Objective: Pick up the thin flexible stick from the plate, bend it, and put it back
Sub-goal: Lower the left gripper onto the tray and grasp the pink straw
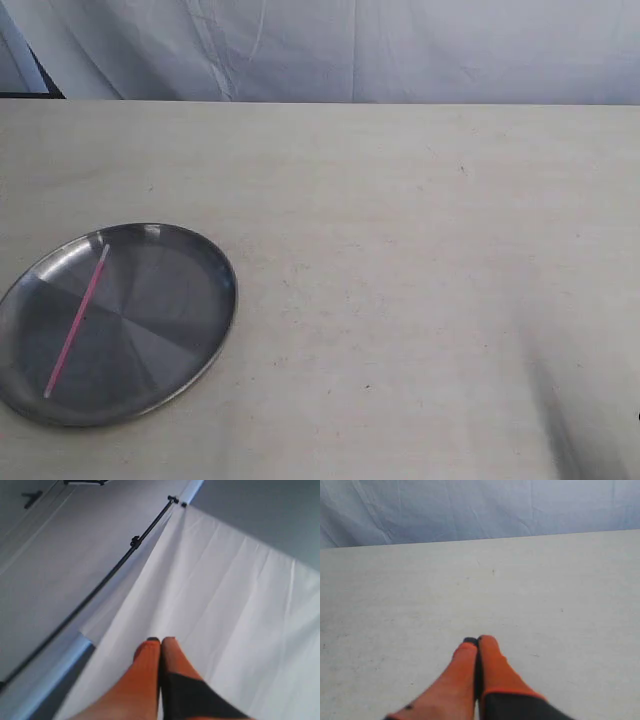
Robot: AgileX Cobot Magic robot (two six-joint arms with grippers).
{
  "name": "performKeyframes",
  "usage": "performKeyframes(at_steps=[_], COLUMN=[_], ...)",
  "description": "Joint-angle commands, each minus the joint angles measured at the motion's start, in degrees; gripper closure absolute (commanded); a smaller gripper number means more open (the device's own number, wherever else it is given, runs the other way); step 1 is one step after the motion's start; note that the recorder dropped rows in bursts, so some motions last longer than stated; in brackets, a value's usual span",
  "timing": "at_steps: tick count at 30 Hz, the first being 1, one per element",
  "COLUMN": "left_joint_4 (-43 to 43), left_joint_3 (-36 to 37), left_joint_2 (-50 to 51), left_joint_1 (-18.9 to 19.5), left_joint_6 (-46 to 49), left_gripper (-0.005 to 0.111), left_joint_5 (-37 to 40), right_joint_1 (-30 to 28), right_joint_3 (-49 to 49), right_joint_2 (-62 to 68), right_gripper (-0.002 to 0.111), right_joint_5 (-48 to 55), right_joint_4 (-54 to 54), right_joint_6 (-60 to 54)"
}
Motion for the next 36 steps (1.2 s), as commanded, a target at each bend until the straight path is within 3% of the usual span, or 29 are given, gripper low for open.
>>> performKeyframes(at_steps=[1,4,7,12,14,18,19,21,23,26,29,32,36], left_joint_4=[-1.36,-2.22,-1.33,14.34,19.14,16.86,16.0,15.83,15.83,13.9,8.27,7.58,9.32], left_joint_3=[0.11,0.11,-0.25,-8.96,-15.09,-30.52,-35.11,-42.74,-51.87,-56.06,-56.07,-56.07,-54.71], left_joint_2=[-0.24,-0.24,-0.24,4.38,10.75,26.95,33.69,43.06,59.2,74.35,85.39,90.6,93.43], left_joint_1=[0.0,0.0,0.0,-0.11,-1.02,-4.69,-5.36,-6.12,-6.78,-9.26,-13.16,-14.87,-14.87], left_joint_6=[-26.62,-28.76,-36.0,-34.19,-28.13,-1.47,4.54,10.05,14.18,14.94,21.03,22.92,18.02], left_gripper=[0.107,0.107,0.107,0.107,0.107,0.107,0.107,0.107,0.107,0.105,0.09,0.069,0.067], left_joint_5=[2.28,7.71,18.88,37.87,45.67,60.66,68.02,79.04,91.29,94.68,95.39,95.46,94.14], right_joint_1=[-0.27,-0.27,-0.27,-0.27,-0.27,-0.27,-0.27,-0.27,-0.27,-0.27,-0.27,-0.27,-0.27], right_joint_3=[0.06,0.06,0.06,0.06,0.06,0.06,0.06,0.06,0.06,0.06,0.06,0.06,0.06], right_joint_2=[-0.38,-0.38,-0.38,-0.38,-0.38,-0.38,-0.38,-0.38,-0.38,-0.38,-0.38,-0.38,-0.38], right_gripper=[0.108,0.108,0.108,0.108,0.108,0.108,0.108,0.108,0.108,0.108,0.108,0.108,0.108], right_joint_5=[-0.38,-0.38,-0.38,-0.38,-0.38,-0.38,-0.38,-0.38,-0.38,-0.38,-0.38,-0.38,-0.38], right_joint_4=[-0.12,-0.12,-0.12,-0.12,-0.12,-0.12,-0.12,0.03,0.03,0.03,0.03,0.03,0.03], right_joint_6=[0.05,0.05,0.05,0.05,0.05,0.05,0.05,0.05,0.05,0.05,0.05,0.05,0.05])
